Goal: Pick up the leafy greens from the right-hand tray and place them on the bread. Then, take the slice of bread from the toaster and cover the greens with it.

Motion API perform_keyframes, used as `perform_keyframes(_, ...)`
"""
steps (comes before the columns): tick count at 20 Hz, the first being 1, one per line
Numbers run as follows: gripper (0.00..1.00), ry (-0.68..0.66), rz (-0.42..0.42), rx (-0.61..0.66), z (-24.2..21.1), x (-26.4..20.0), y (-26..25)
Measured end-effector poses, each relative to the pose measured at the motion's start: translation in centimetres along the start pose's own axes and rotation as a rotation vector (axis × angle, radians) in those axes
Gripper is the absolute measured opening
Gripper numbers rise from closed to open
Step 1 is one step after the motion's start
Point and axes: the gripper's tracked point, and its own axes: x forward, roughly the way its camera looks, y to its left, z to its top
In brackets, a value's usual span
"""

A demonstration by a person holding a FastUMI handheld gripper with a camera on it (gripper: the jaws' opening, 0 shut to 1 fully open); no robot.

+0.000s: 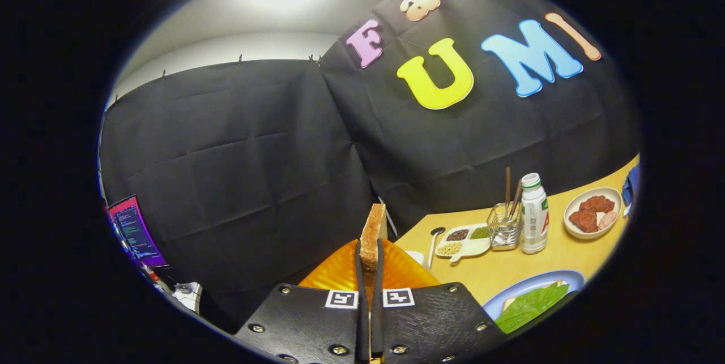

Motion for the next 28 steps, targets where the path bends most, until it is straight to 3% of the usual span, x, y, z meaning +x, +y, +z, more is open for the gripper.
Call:
perform_keyframes(11,0.02,-0.014,-0.142,-0.013,2.1,-7.3,-8.9)
perform_keyframes(19,0.02,0.041,-0.270,0.001,0.4,-12.2,-16.6)
perform_keyframes(28,0.02,0.104,-0.391,-0.080,-1.8,-14.7,-21.0)
